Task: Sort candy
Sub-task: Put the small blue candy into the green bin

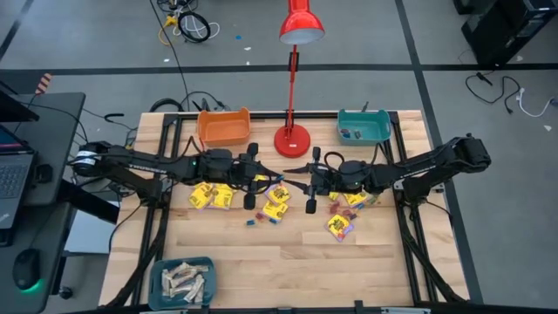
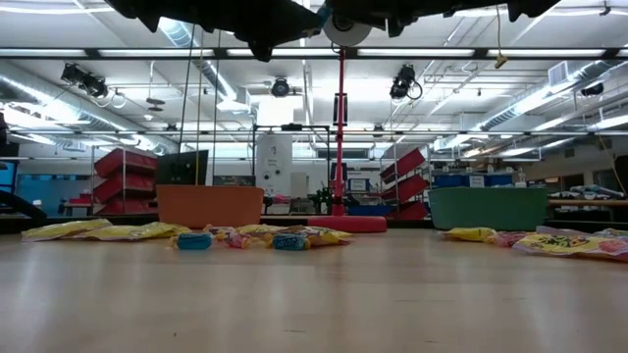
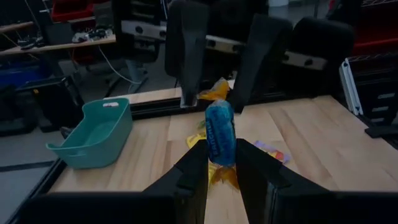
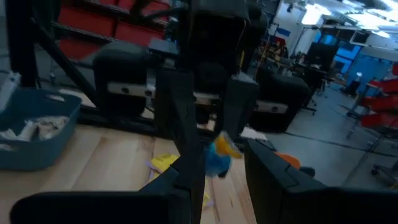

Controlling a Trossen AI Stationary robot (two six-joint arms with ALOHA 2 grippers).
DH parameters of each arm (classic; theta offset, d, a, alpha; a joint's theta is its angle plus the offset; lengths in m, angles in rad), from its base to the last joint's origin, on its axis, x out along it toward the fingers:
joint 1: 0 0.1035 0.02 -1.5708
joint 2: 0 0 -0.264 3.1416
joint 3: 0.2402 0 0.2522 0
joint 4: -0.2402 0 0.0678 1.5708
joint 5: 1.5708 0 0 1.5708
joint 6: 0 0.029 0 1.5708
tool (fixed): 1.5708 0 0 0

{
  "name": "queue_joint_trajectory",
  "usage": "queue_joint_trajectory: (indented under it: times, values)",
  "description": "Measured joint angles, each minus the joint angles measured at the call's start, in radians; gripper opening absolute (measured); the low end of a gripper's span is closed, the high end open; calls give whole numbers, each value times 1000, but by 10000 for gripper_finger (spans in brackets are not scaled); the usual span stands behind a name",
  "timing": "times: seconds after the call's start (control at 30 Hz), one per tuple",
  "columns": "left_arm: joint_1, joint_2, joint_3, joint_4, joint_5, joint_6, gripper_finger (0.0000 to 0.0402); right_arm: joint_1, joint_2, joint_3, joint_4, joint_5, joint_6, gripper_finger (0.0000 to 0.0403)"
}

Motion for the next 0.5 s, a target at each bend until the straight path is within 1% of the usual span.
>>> queue_joint_trajectory:
  times: [0.23, 0.3, 0.5]
  values:
    - [0, 24, 0, 7, -4, 3, 80, 0, 0, 0, 7, -18, 3, 99]
    - [0, 36, 0, 34, -4, 3, 80, 0, 0, 0, 7, -20, 3, 99]
    - [0, 38, 0, 40, -5, 3, 80, 0, 0, 0, 2, -22, 10, 99]
